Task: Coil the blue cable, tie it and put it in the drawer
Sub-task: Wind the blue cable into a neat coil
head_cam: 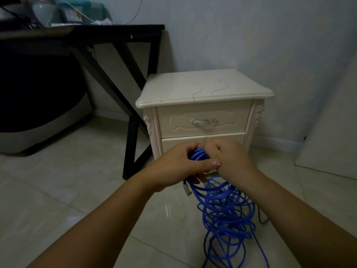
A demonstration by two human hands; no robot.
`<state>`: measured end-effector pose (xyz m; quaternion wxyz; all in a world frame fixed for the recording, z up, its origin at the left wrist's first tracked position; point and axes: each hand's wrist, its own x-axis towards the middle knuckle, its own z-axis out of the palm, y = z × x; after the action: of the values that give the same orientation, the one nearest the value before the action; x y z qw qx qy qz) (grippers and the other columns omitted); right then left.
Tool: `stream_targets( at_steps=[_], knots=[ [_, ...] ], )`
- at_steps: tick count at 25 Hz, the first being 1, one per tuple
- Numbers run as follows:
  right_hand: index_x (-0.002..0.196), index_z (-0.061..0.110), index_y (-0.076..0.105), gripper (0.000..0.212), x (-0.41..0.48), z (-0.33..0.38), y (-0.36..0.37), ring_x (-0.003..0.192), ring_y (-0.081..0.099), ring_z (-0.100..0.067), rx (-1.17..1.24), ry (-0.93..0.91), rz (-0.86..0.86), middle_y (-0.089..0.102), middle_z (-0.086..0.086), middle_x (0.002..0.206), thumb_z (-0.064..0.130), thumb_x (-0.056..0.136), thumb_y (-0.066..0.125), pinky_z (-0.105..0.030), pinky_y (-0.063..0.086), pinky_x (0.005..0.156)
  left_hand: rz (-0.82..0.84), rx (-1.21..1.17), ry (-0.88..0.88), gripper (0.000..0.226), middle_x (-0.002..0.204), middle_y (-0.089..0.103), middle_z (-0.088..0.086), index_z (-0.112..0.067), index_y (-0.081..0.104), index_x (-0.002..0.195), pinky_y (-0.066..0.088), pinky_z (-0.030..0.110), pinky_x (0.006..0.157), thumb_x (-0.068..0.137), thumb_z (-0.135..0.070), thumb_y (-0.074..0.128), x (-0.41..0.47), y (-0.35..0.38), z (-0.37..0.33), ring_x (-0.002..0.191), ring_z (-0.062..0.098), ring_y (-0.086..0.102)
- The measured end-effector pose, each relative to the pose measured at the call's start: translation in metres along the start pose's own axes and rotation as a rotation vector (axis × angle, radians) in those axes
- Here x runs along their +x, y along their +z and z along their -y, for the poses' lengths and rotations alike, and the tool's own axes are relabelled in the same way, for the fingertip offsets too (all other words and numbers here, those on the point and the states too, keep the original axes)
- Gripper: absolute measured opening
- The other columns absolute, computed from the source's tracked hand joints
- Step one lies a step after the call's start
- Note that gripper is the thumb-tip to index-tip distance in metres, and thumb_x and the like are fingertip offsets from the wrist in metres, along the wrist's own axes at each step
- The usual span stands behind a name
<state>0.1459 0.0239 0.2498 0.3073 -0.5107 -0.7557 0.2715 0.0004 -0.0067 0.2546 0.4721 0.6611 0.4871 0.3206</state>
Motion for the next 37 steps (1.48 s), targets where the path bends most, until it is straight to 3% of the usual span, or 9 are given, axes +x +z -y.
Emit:
stream_targets(
  at_steps=[6,12,14,17,19,24,30,34,37],
  knots=[
    [0.065,0.020,0.049,0.044,0.001,0.007,-0.010,0.056,0.046,-0.010,-0.068,0.040,-0.028,0.052,0.001,0.062,0.037,0.102,0.033,-0.027,0.030,0.054,-0.095,0.224,0.102,0.014,0.069,0.060,-0.007,-0.031,0.056,0.096,0.052,0.025,0.058,0.088,-0.042,0.058,-0.002,0.008,-0.004,0.056,0.006,0.057],
    [0.091,0.016,0.054,0.029,0.001,-0.008,-0.011,0.040,0.031,-0.008,0.839,0.319,0.306,0.036,0.005,0.049,0.044,0.096,0.048,-0.022,0.029,0.041,-0.134,-0.088,0.020,0.025,0.060,0.044,0.000,-0.009,0.053,0.090,0.048,0.026,0.053,0.102,-0.026,0.040,0.001,0.002,0.007,0.051,0.011,0.046],
    [0.092,0.010,0.058,0.029,0.000,-0.015,-0.019,0.046,0.044,-0.015,0.922,0.313,0.389,0.043,-0.001,0.051,0.038,0.086,0.058,-0.027,0.043,0.051,-0.213,-0.208,0.036,0.025,0.057,0.039,-0.003,-0.008,0.052,0.090,0.045,0.024,0.048,0.102,-0.025,0.039,0.003,-0.001,0.008,0.048,0.009,0.041],
    [0.083,0.006,0.063,0.017,-0.002,-0.022,-0.028,0.069,0.064,-0.023,0.692,0.267,0.477,0.065,-0.013,0.071,0.022,0.078,0.066,-0.036,0.052,0.076,-0.309,-0.287,0.043,0.025,0.055,0.038,-0.006,-0.009,0.052,0.088,0.042,0.024,0.045,0.102,-0.026,0.040,0.005,-0.005,0.010,0.048,0.008,0.038],
    [0.081,0.006,0.065,0.004,-0.003,-0.024,-0.030,0.076,0.065,-0.023,0.630,0.249,0.470,0.069,-0.015,0.081,0.010,0.082,0.064,-0.036,0.053,0.082,-0.325,-0.308,0.036,0.026,0.054,0.040,-0.006,-0.010,0.053,0.088,0.042,0.024,0.046,0.102,-0.027,0.040,0.005,-0.007,0.010,0.048,0.009,0.038],
    [0.079,0.008,0.053,0.015,-0.006,-0.014,-0.018,0.053,0.051,-0.014,1.192,0.193,0.258,0.046,-0.001,0.059,0.017,0.091,0.054,-0.035,0.055,0.067,-0.370,-0.327,0.107,0.026,0.054,0.039,-0.006,-0.010,0.054,0.091,0.045,0.027,0.049,0.102,-0.028,0.039,0.006,-0.008,0.010,0.047,0.009,0.038],
    [0.080,0.013,0.050,0.026,0.003,-0.010,-0.010,0.043,0.028,-0.006,0.847,0.144,0.069,0.033,0.007,0.052,0.033,0.098,0.049,-0.020,0.032,0.041,-0.141,-0.603,-0.044,0.029,0.062,0.047,0.001,-0.008,0.054,0.096,0.051,0.033,0.064,0.096,-0.036,0.047,-0.001,-0.010,0.003,0.053,0.013,0.047],
    [0.077,0.018,0.054,0.029,0.006,-0.015,-0.014,0.046,0.029,-0.010,0.547,0.088,0.227,0.033,0.006,0.053,0.040,0.095,0.050,-0.024,0.032,0.045,-0.069,-0.401,-0.188,0.052,0.061,0.047,0.002,-0.007,0.060,0.096,0.051,0.031,0.062,0.087,-0.056,0.048,-0.001,-0.015,-0.004,0.053,0.014,0.047],
    [0.076,0.022,0.057,0.033,0.007,-0.012,-0.012,0.043,0.036,-0.008,0.307,0.003,0.170,0.039,0.007,0.050,0.051,0.091,0.050,-0.026,0.038,0.046,-0.115,-0.299,-0.204,0.047,0.055,0.034,-0.002,-0.011,0.056,0.078,0.043,0.026,0.052,0.094,-0.053,0.045,0.006,-0.005,-0.005,0.048,0.014,0.032]
  ],
)
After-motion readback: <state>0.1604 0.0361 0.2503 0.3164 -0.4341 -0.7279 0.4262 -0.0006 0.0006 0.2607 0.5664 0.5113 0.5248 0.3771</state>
